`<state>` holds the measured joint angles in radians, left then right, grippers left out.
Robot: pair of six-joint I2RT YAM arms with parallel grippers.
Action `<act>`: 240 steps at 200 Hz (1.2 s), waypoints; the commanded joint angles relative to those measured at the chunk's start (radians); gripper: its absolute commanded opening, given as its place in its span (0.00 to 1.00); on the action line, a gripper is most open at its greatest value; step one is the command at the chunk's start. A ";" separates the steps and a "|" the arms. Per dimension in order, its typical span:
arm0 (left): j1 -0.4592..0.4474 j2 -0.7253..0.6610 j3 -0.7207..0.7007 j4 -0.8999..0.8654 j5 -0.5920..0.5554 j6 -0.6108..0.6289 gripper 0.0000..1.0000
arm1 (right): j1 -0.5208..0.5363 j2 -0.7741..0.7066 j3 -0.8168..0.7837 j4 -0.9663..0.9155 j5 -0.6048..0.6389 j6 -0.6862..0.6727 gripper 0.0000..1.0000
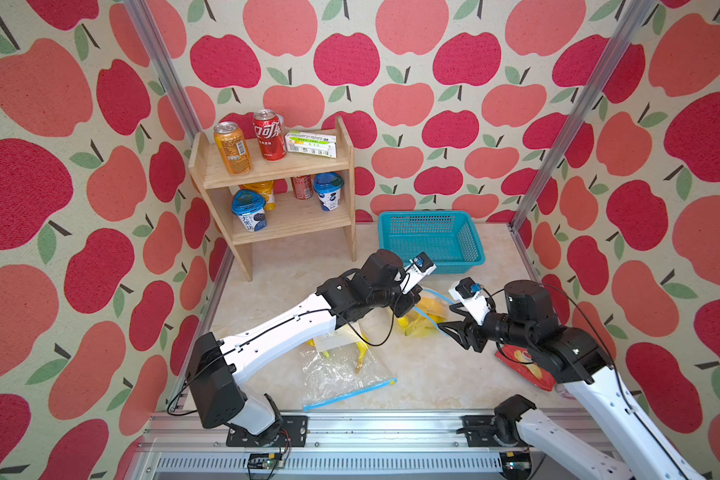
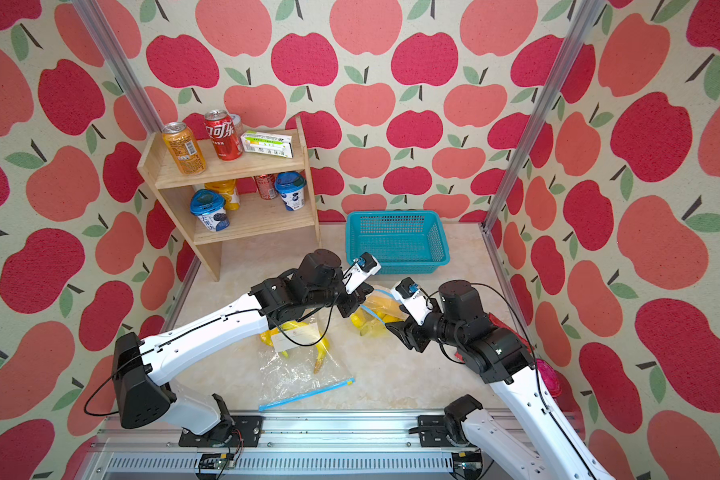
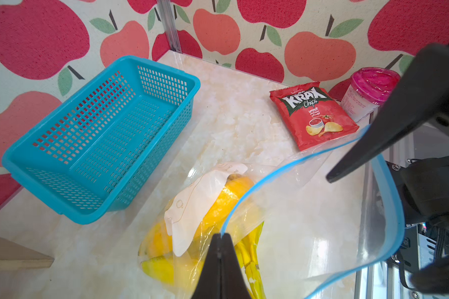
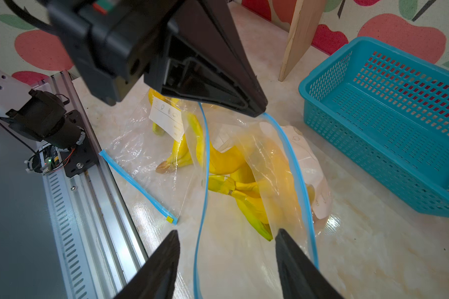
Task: Open the zip-top bag and take out the banana
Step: Open the zipper of the food storage bag at the center of the board.
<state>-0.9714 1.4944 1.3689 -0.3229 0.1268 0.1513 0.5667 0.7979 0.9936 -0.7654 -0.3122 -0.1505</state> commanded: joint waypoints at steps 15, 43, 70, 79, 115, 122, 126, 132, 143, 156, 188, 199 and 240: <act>-0.040 -0.042 -0.061 0.122 -0.109 0.004 0.00 | -0.026 0.126 0.060 0.048 0.025 0.127 0.59; -0.045 -0.040 -0.078 0.131 -0.110 -0.022 0.00 | -0.036 0.115 0.050 0.067 -0.086 0.199 0.51; -0.044 -0.040 -0.095 0.160 -0.112 -0.029 0.00 | -0.025 0.105 -0.007 0.069 -0.164 0.215 0.45; -0.044 -0.038 -0.093 0.159 -0.111 -0.028 0.00 | -0.017 0.093 -0.028 0.092 -0.163 0.222 0.44; -0.033 -0.045 -0.088 0.163 -0.096 -0.040 0.00 | 0.021 0.127 -0.062 0.118 -0.123 0.189 0.41; -0.030 -0.048 -0.087 0.165 -0.095 -0.042 0.00 | 0.028 0.145 -0.062 0.113 -0.114 0.181 0.42; -0.028 -0.049 -0.087 0.167 -0.096 -0.043 0.00 | 0.032 0.155 -0.062 0.114 -0.110 0.180 0.42; -0.025 -0.051 -0.087 0.168 -0.090 -0.046 0.00 | 0.037 0.165 -0.065 0.124 -0.102 0.178 0.42; -0.021 -0.058 -0.092 0.178 -0.073 -0.052 0.00 | 0.040 0.173 -0.072 0.157 -0.091 0.185 0.44; -0.021 -0.063 -0.100 0.184 -0.064 -0.056 0.00 | 0.039 0.175 -0.080 0.196 -0.082 0.192 0.45; -0.020 -0.069 -0.109 0.191 -0.047 -0.058 0.00 | 0.044 0.216 -0.084 0.243 -0.103 0.193 0.46; -0.018 -0.065 -0.106 0.188 -0.046 -0.063 0.00 | 0.055 0.234 -0.087 0.264 -0.115 0.189 0.48; 0.004 -0.060 -0.121 0.226 -0.017 -0.127 0.00 | 0.120 0.273 -0.110 0.341 -0.057 0.155 0.55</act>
<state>-0.9878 1.4456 1.2648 -0.1635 0.0731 0.0837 0.6582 1.0569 0.9119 -0.4862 -0.3927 0.0334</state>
